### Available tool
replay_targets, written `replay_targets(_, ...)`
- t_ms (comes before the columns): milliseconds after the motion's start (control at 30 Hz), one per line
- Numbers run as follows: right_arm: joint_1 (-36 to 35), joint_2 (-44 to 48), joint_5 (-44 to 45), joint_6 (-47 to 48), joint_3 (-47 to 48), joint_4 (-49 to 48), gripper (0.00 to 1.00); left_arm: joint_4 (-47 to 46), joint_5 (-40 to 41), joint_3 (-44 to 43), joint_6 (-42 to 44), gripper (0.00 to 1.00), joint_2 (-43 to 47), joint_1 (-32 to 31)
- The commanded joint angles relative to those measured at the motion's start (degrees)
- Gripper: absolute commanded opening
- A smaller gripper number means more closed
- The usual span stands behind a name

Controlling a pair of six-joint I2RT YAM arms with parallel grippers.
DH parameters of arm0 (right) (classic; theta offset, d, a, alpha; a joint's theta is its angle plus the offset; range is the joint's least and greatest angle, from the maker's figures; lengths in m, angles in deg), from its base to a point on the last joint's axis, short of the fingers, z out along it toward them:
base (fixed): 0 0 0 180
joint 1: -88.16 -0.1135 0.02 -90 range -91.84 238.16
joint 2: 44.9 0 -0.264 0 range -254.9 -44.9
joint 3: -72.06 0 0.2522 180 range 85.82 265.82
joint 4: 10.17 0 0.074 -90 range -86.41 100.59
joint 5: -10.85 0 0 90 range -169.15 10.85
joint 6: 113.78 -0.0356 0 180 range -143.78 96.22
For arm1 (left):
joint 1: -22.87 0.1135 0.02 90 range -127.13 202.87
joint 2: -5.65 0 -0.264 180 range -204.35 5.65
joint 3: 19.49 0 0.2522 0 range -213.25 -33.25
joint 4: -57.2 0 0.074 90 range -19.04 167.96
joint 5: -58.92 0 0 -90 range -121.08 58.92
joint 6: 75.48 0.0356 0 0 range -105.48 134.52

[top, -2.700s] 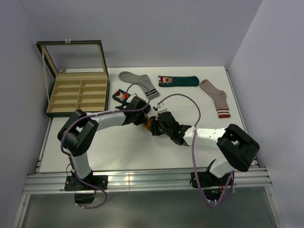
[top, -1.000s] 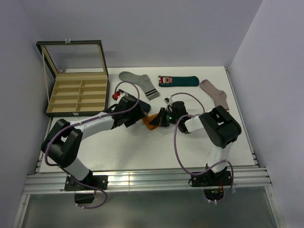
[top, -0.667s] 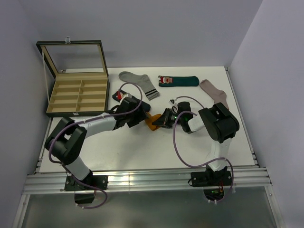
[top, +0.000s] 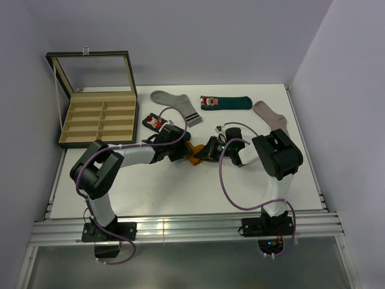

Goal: Roll the socks
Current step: Roll the sock at the center of the board.

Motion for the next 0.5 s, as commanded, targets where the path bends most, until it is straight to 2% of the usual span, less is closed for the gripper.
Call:
replay_targets(0,-0.12,-1.90,5.60,5.32,-1.11,13.42,0.13,1.36,0.38,-1.46,1.33,0.59,-2.59,-0.30)
replay_targets(133,-0.12,-1.10,7.09,6.64,-0.84,15.53,0.17,2.41,2.31,-2.25,1.41,0.53,-3.91,-0.48)
replay_targets(167,-0.21,-0.75,7.45,7.42,-0.84,16.06,0.17,2.41,2.40,-2.52,1.68,0.48,-4.35,-0.65)
replay_targets(300,-1.17,3.36,10.78,10.41,0.12,20.79,0.28,6.80,3.63,-4.27,2.29,0.43,-5.58,-1.53)
replay_targets(467,-4.42,11.89,21.49,14.02,-0.92,24.76,0.38,9.44,4.25,-6.21,3.35,0.39,-7.69,-2.23)
